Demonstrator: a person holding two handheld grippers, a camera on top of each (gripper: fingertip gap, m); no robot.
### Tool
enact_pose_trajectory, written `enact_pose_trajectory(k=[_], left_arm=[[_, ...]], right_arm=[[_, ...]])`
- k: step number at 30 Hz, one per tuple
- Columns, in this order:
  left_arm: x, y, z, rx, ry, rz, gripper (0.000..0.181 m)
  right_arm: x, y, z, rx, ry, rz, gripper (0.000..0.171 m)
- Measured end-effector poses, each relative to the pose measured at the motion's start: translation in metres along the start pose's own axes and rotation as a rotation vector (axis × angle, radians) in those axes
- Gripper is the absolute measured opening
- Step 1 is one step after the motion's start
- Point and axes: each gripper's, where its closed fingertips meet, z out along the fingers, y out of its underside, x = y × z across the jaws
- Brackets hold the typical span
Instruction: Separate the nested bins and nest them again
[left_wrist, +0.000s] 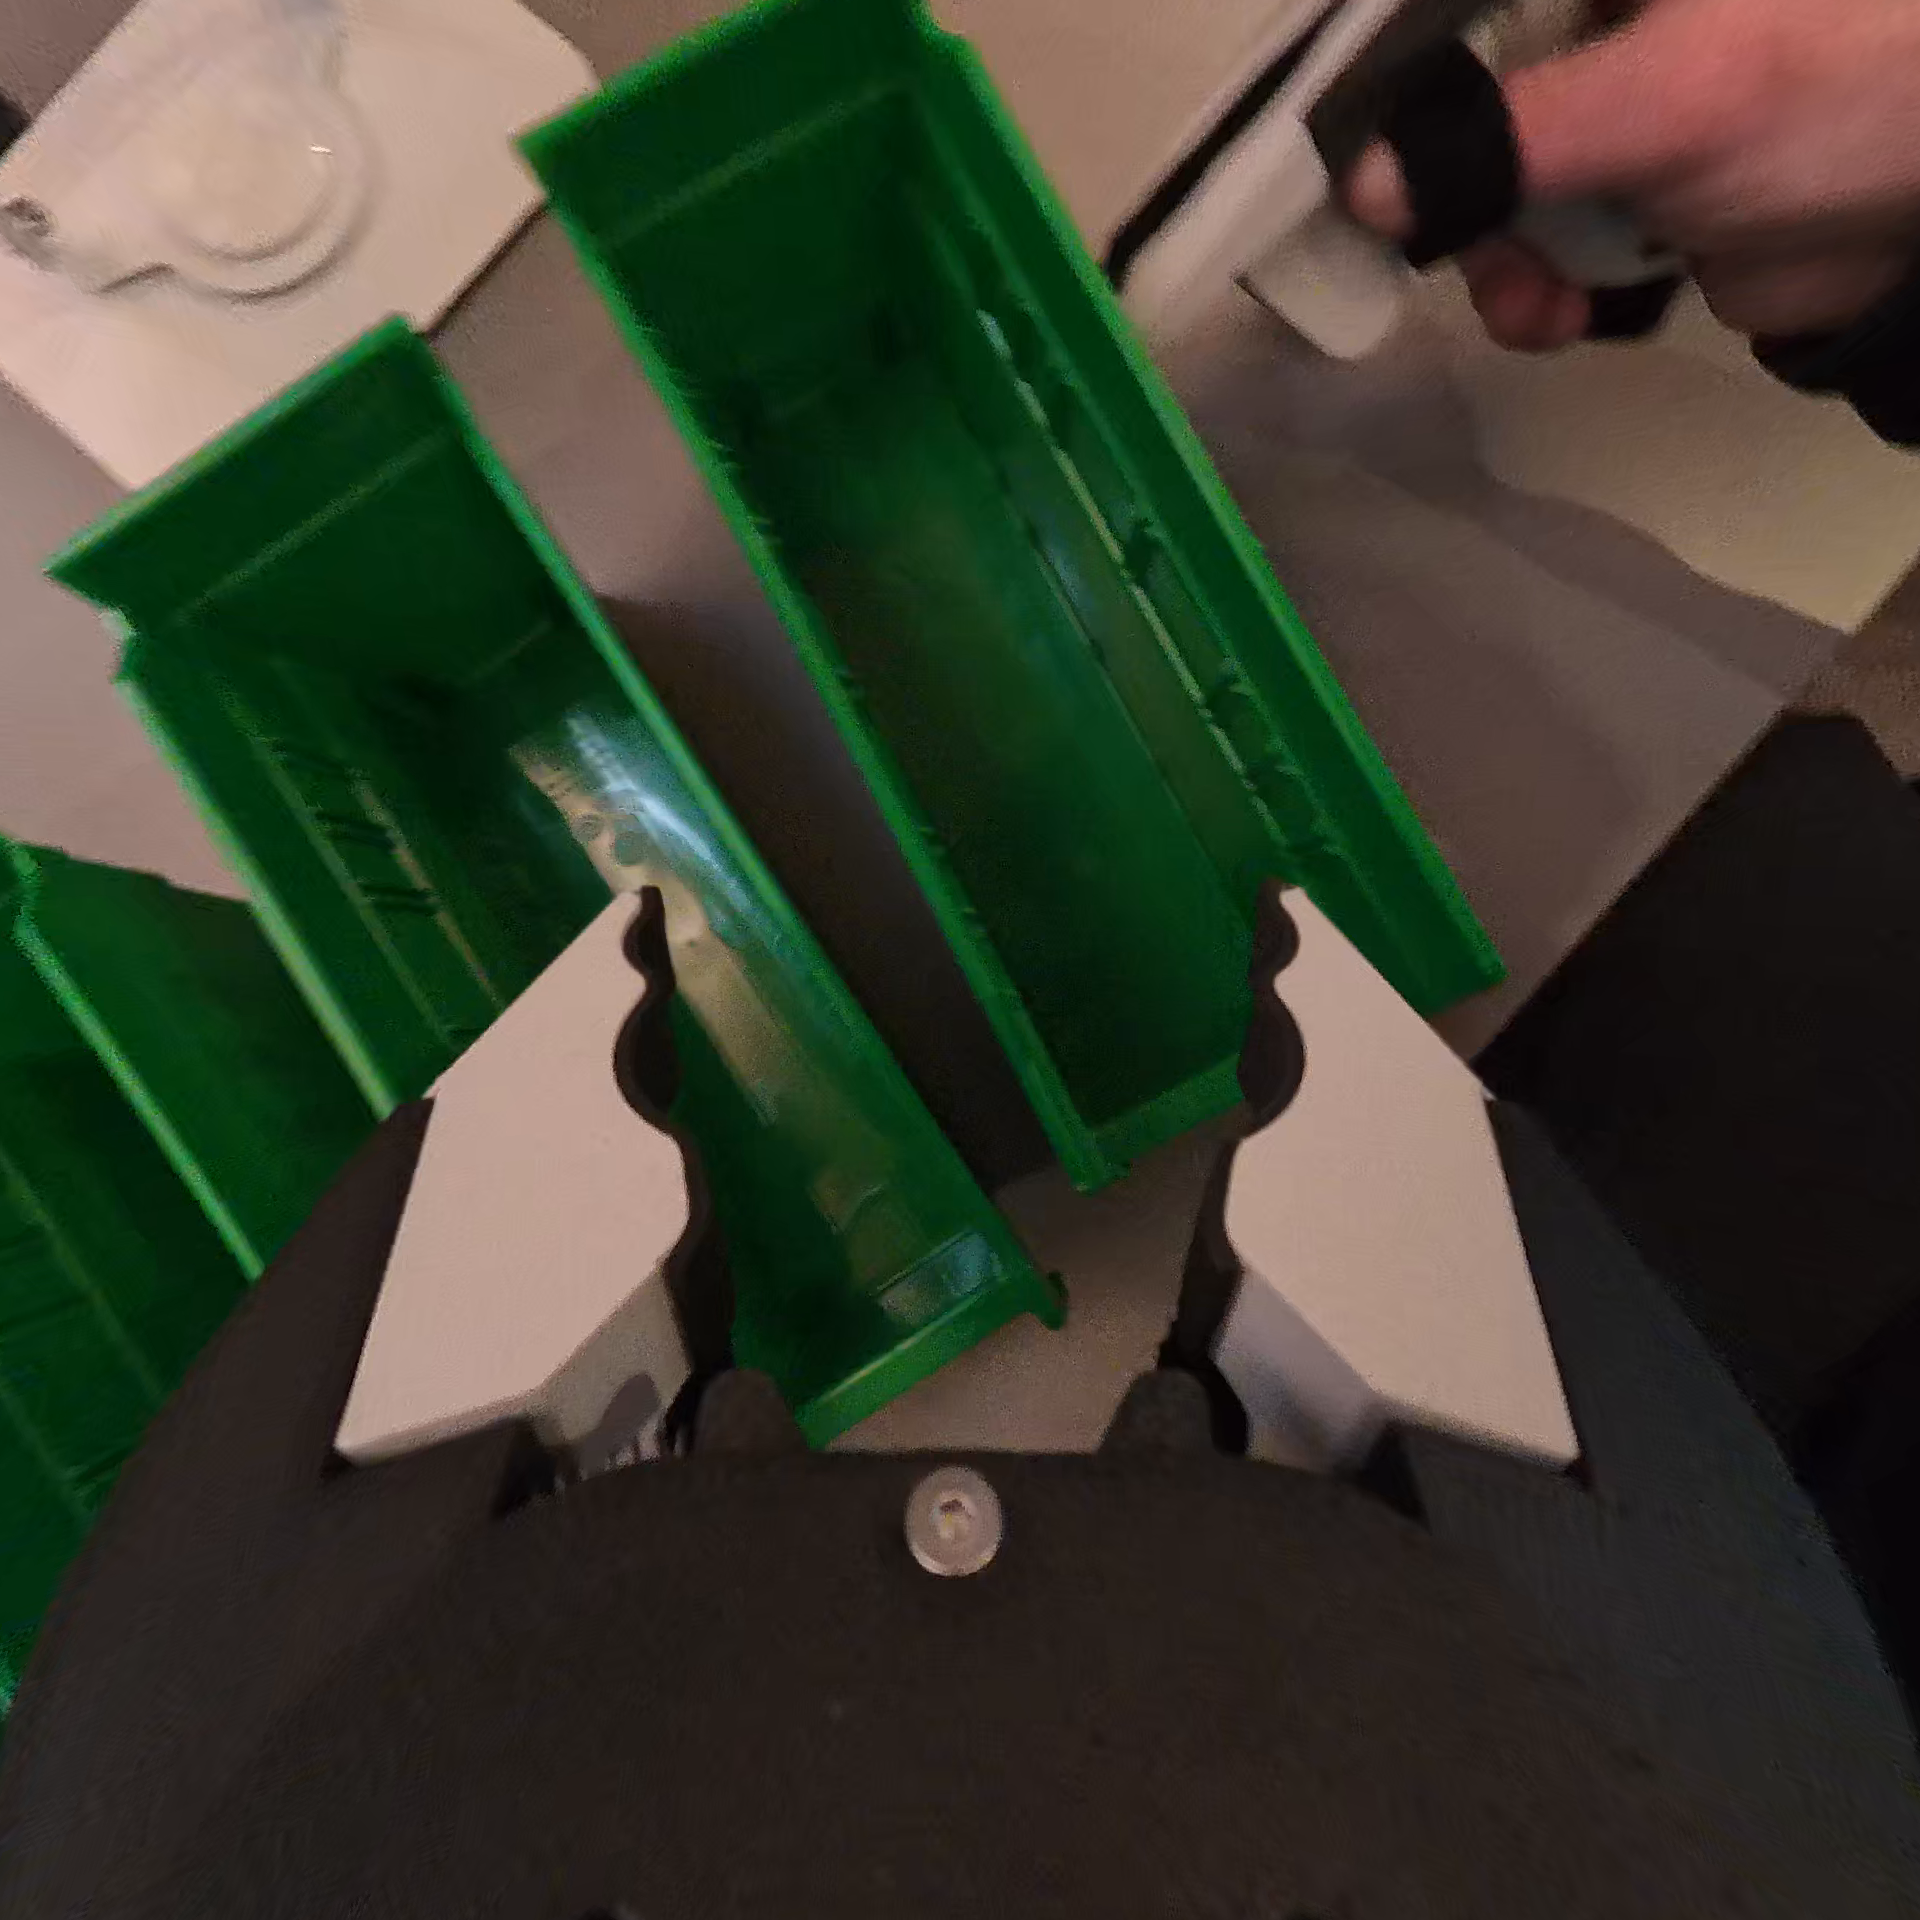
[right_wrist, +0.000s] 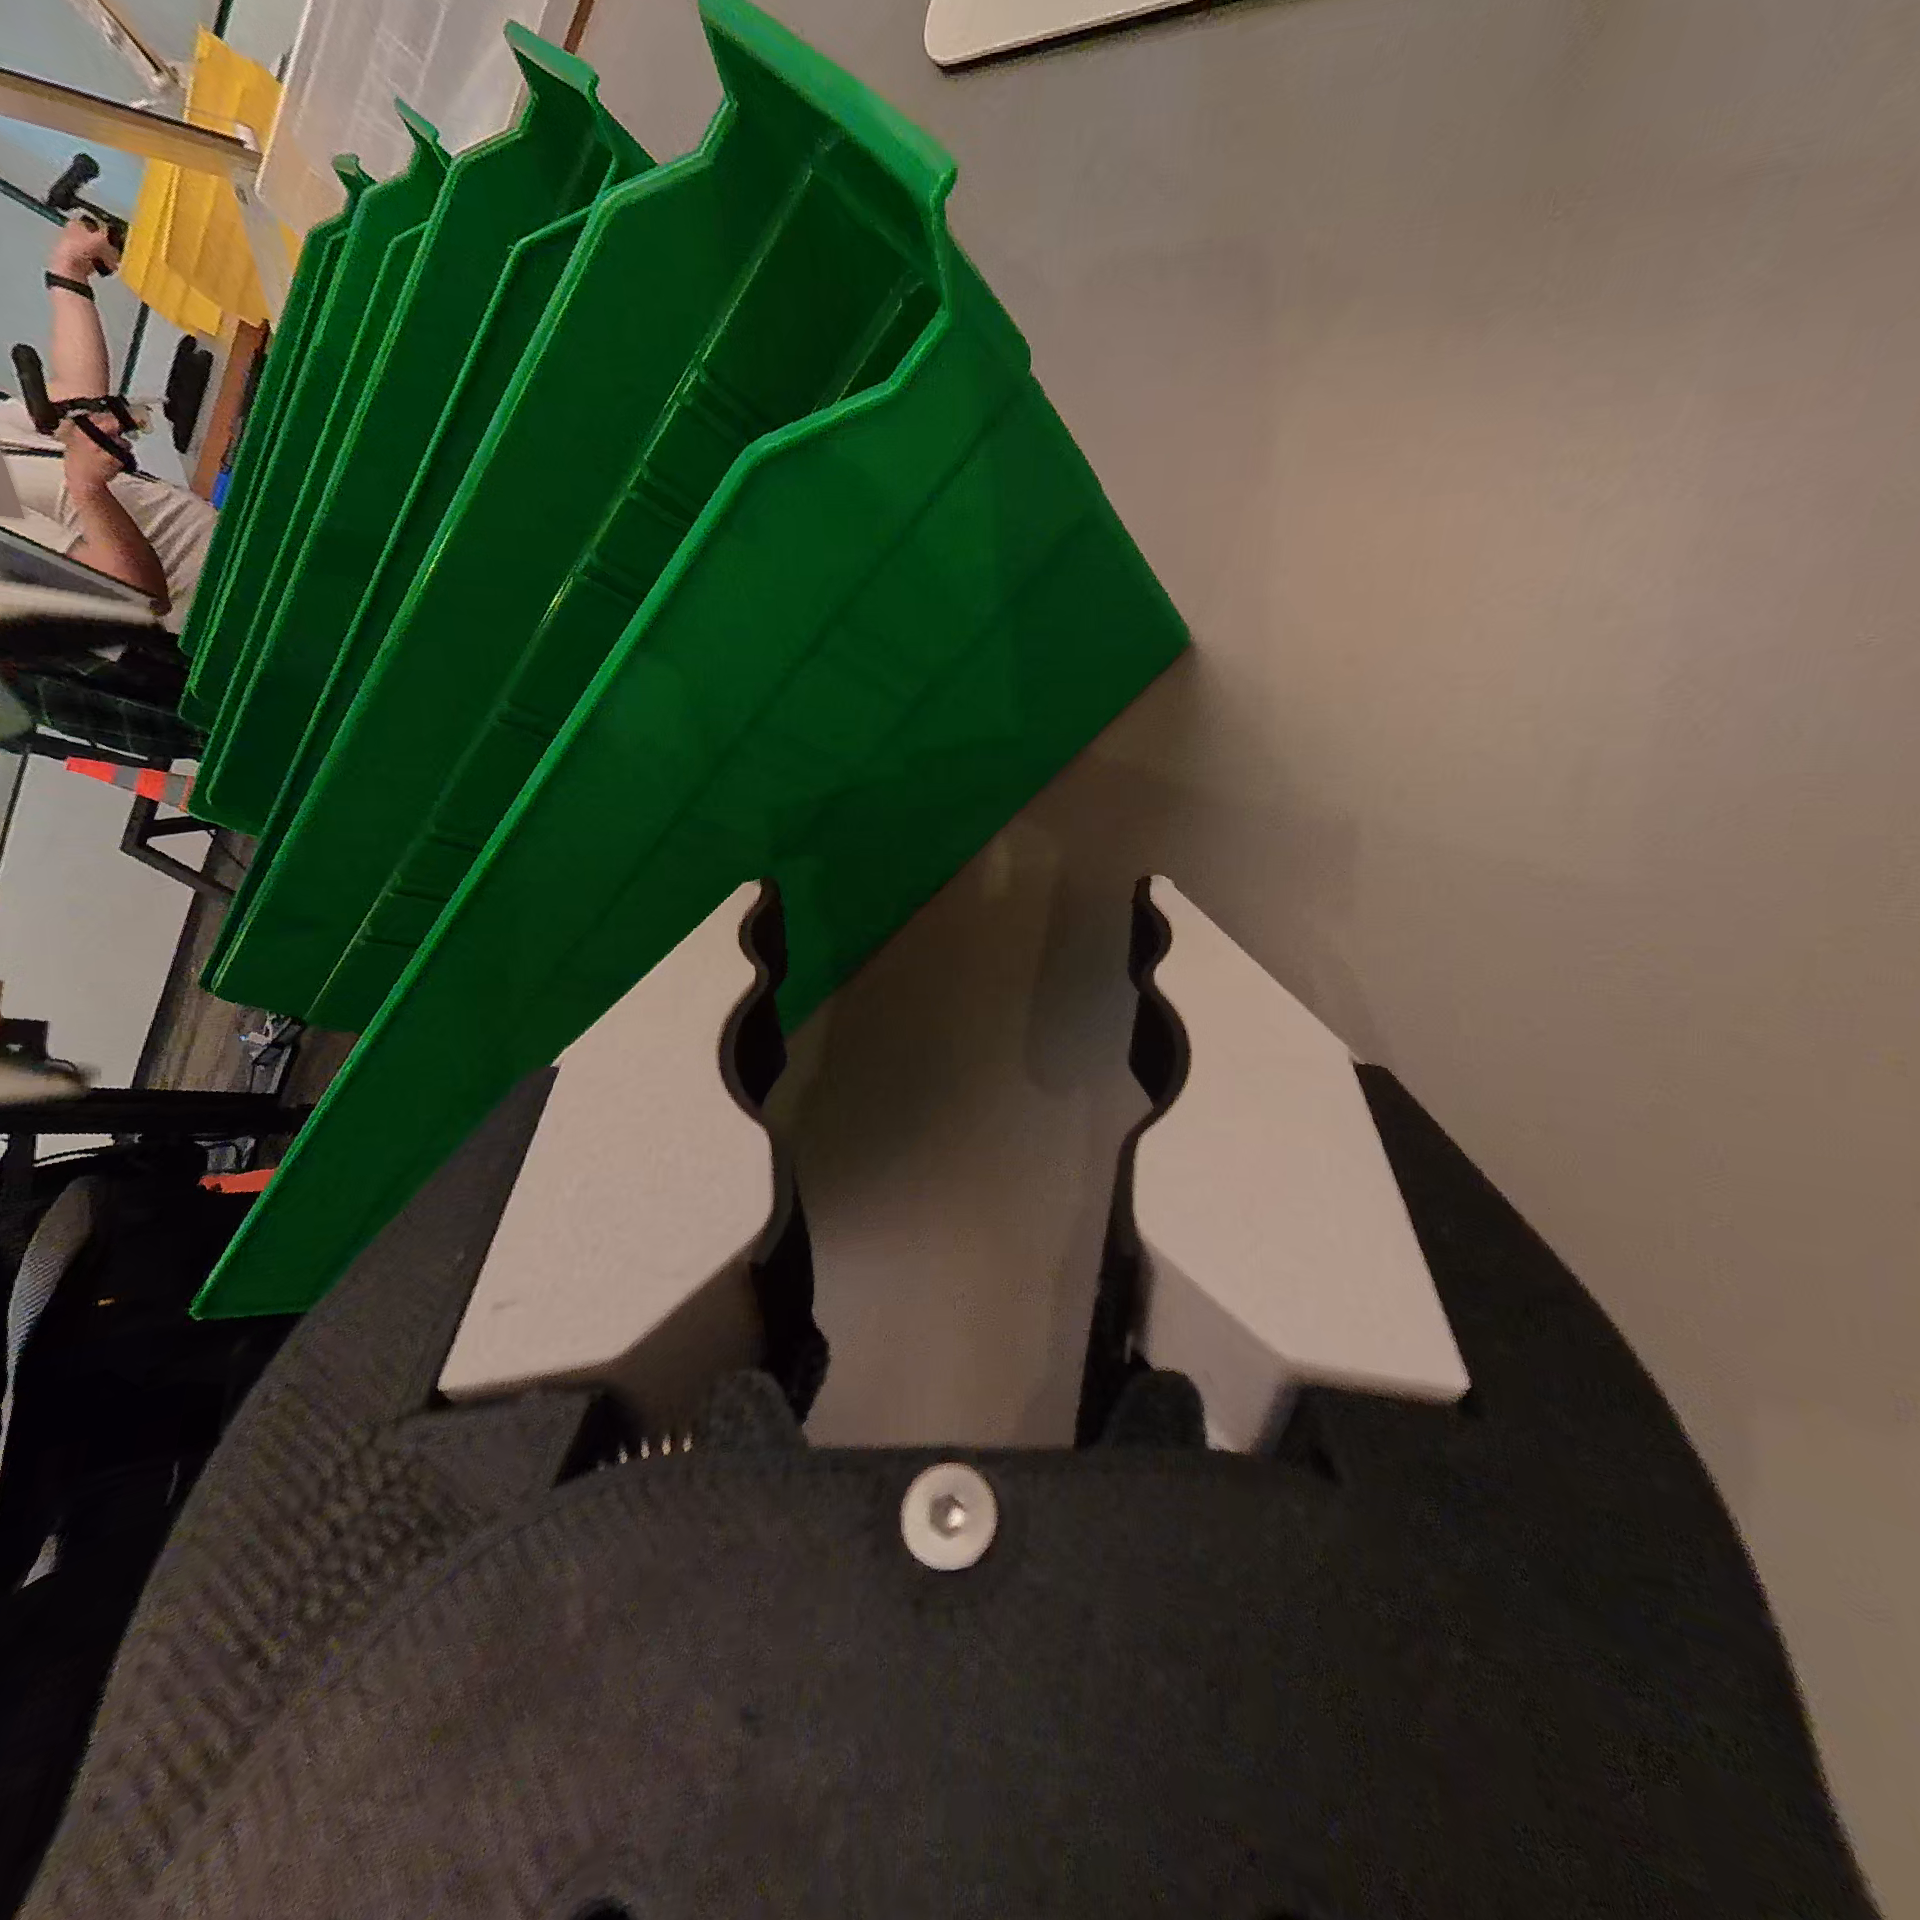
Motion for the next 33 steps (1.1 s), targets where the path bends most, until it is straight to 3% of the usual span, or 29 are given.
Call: enact_pose_trajectory(k=[6, 10, 14, 28, 33], left_arm=[[0.048, 0.015, 0.005, -0.037, 0.100, 0.118, 0.111], [0.064, 0.034, 0.021, -0.086, 0.107, 0.168, 0.109], [0.071, 0.049, 0.040, -0.151, 0.074, 0.183, 0.118], [0.097, 0.021, 0.049, -0.088, 0.107, 0.156, 0.110], [0.080, 0.008, 0.025, 0.004, 0.077, 0.125, 0.108]], right_arm=[[-0.003, -0.001, -0.003, 0.005, -0.009, -0.010, 0.067], [-0.005, 0.000, -0.001, -0.004, -0.009, -0.017, 0.066], [-0.007, 0.002, 0.000, -0.013, -0.008, -0.021, 0.066], [-0.005, -0.002, -0.004, 0.000, -0.006, -0.021, 0.066], [-0.003, -0.003, -0.006, 0.008, -0.006, -0.016, 0.066]])
